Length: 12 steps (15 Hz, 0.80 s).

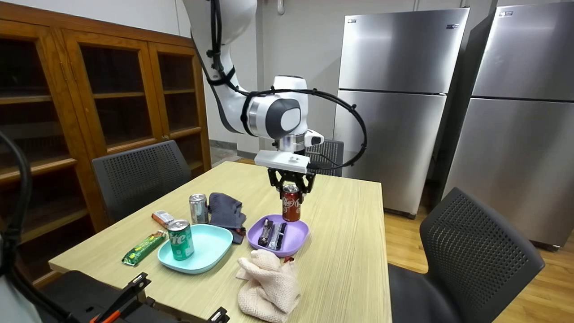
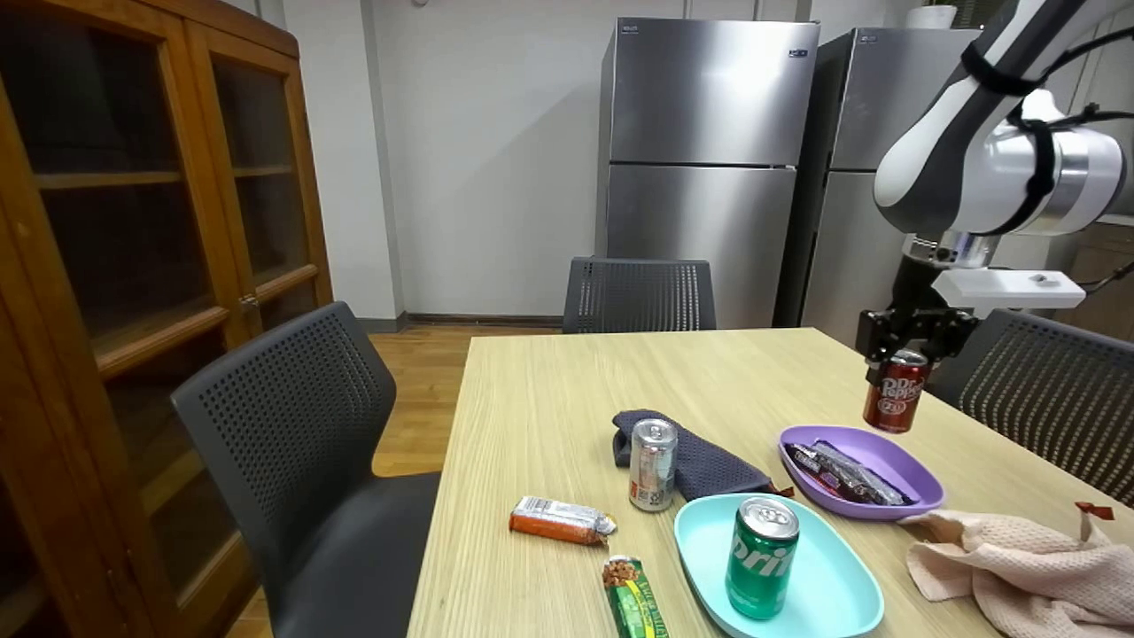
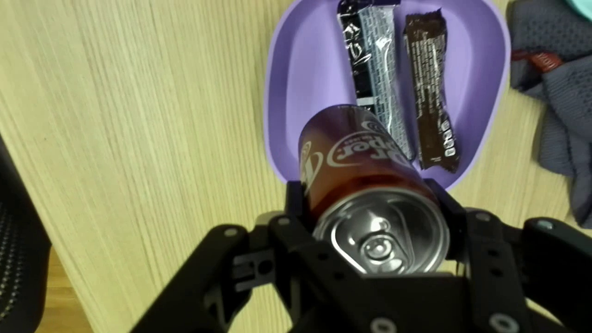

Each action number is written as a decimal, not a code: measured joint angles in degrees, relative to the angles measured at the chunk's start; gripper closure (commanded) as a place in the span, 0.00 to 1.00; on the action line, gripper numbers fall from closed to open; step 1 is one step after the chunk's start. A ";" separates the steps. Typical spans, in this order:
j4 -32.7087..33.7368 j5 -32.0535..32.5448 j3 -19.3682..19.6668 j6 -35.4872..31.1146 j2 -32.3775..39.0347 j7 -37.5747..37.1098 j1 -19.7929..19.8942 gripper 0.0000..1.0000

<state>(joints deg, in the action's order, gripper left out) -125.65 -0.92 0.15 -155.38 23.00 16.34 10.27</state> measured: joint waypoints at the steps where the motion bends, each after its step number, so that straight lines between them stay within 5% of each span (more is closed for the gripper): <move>1: -1.06 0.00 -0.60 -0.10 -0.52 0.51 -0.24 0.62; 12: -11.07 2.59 -4.09 -3.46 -5.93 3.14 -5.51 0.62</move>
<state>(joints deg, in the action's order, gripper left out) -136.72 1.67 -3.94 -158.84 17.07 19.48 4.76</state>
